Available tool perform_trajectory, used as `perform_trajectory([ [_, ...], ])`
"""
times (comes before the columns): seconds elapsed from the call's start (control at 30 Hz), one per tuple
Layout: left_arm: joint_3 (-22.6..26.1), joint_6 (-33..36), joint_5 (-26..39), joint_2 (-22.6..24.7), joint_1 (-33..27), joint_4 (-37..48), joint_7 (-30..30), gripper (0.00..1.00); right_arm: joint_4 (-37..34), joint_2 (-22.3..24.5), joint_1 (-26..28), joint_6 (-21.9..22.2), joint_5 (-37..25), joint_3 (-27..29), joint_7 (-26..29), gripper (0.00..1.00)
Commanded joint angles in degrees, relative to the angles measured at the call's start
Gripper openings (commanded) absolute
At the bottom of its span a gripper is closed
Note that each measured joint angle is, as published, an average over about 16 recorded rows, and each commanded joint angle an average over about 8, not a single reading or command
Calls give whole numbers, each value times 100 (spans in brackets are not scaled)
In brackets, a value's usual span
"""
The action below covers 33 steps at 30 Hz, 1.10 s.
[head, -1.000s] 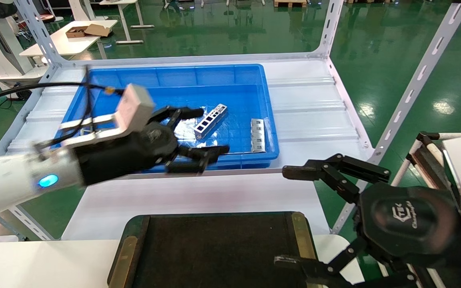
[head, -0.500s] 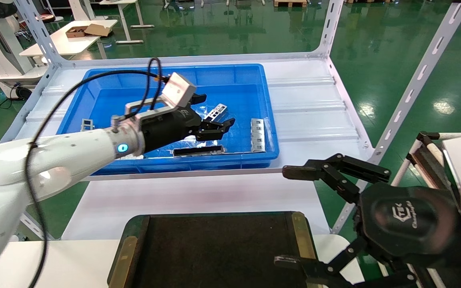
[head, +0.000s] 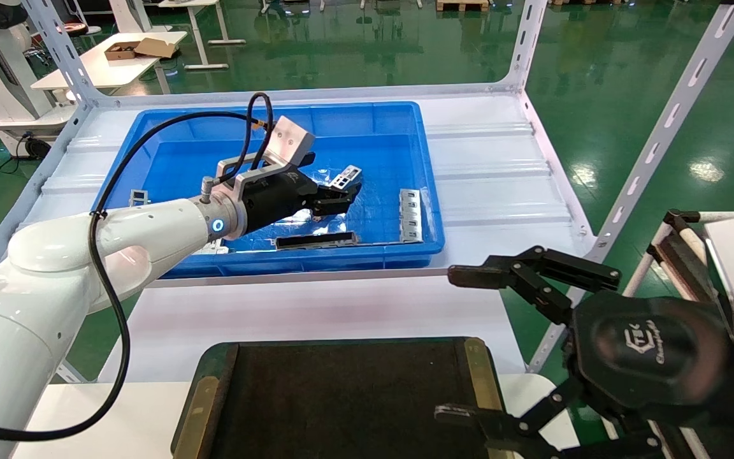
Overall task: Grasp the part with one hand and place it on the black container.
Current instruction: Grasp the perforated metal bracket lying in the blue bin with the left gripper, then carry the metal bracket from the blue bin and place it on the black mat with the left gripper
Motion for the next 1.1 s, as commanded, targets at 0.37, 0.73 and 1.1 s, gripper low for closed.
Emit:
perform_trajectory([
  [0.37, 204, -233, -321, 45, -9, 313, 92, 0, 0, 0, 0, 0, 0, -1, 0, 0],
  [0.73, 489, -317, -558, 52, 137, 297, 114, 0, 0, 1, 0, 1, 1, -1, -1, 0],
  [1.1, 740, -459, -857, 49, 199, 189, 114, 0, 0, 1, 1, 1, 1, -2, -1, 0],
])
